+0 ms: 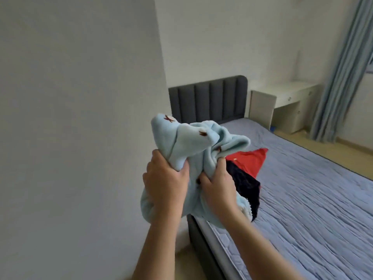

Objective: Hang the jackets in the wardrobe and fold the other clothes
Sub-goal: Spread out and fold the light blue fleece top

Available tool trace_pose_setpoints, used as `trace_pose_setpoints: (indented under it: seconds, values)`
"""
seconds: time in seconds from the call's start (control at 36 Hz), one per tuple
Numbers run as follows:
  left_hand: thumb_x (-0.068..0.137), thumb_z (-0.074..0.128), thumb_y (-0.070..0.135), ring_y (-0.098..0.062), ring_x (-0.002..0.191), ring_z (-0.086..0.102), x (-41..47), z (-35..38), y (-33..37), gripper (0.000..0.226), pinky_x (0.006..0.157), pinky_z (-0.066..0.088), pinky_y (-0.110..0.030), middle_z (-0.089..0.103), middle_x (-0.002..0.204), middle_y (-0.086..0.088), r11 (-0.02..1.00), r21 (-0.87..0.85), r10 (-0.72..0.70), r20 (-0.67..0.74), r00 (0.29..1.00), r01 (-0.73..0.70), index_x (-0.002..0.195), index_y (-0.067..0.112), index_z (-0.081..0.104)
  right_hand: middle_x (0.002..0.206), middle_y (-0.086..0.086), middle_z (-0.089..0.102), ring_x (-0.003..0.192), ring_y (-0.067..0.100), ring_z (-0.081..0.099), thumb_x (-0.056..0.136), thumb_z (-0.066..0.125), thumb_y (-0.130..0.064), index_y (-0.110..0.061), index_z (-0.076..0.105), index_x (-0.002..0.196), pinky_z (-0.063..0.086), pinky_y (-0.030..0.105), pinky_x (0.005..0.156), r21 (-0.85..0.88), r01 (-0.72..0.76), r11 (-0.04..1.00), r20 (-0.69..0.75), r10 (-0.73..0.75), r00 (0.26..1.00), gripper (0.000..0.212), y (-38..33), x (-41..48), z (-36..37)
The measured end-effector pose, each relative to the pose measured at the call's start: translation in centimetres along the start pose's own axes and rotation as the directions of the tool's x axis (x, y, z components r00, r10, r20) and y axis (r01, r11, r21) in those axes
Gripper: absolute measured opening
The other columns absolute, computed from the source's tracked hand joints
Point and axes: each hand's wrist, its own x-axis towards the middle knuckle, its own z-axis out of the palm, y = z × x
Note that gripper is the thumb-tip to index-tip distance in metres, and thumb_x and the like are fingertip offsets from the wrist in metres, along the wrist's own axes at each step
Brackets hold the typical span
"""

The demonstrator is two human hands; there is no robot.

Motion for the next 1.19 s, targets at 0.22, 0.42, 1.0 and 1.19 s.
trace_pose_setpoints:
  seconds: [0.22,0.42,1.0,1.19]
  values:
    - [0.077,0.068,0.041,-0.039,0.077,0.057,2.1,-17.3,-8.9,0.039,0.068,0.045,-0.042,0.061,0.081,-0.01,0.969,0.1,-0.184,-0.317,0.931,0.225,0.088,0.012,0.046,0.064,-0.007,0.057,0.056,0.016,0.055,0.08,0.051,-0.024,-0.029,0.033,0.093,0.042,0.036,0.049,0.188,0.227,0.955,0.324,-0.279,0.904,0.023,-12.7,-8.9,9.1]
    - [0.074,0.061,0.049,-0.035,0.077,0.056,-0.6,-38.3,-15.9,0.04,0.071,0.048,-0.044,0.058,0.08,-0.004,0.909,0.201,-0.176,-0.61,0.772,0.366,0.086,0.018,0.04,0.07,-0.003,0.062,0.062,0.019,0.06,0.079,0.05,-0.022,-0.025,0.039,0.095,0.051,0.046,0.06,0.442,0.329,0.834,0.519,-0.538,0.664,0.019,-25.9,-23.6,15.9]
    - [0.078,0.064,0.049,-0.03,0.094,0.06,-13.6,-88.5,-28.5,0.045,0.084,0.049,-0.044,0.063,0.099,-0.006,0.552,0.294,0.127,-0.955,0.27,0.78,0.104,0.015,0.051,0.085,0.005,0.062,0.071,0.023,0.06,0.087,0.057,-0.024,-0.021,0.035,0.103,0.05,0.039,0.064,0.892,0.182,0.414,0.409,-0.91,0.064,0.027,-54.5,-70.2,27.8]
    - [0.081,0.061,0.048,-0.026,0.095,0.057,-9.2,-99.8,-34.3,0.047,0.086,0.047,-0.045,0.057,0.101,-0.007,0.49,0.358,0.251,-0.931,0.264,0.795,0.107,0.011,0.05,0.087,0.006,0.061,0.077,0.029,0.061,0.087,0.059,-0.021,-0.02,0.031,0.101,0.051,0.042,0.071,0.943,0.147,0.299,0.307,-0.951,-0.036,0.032,-66.3,-76.7,35.1]
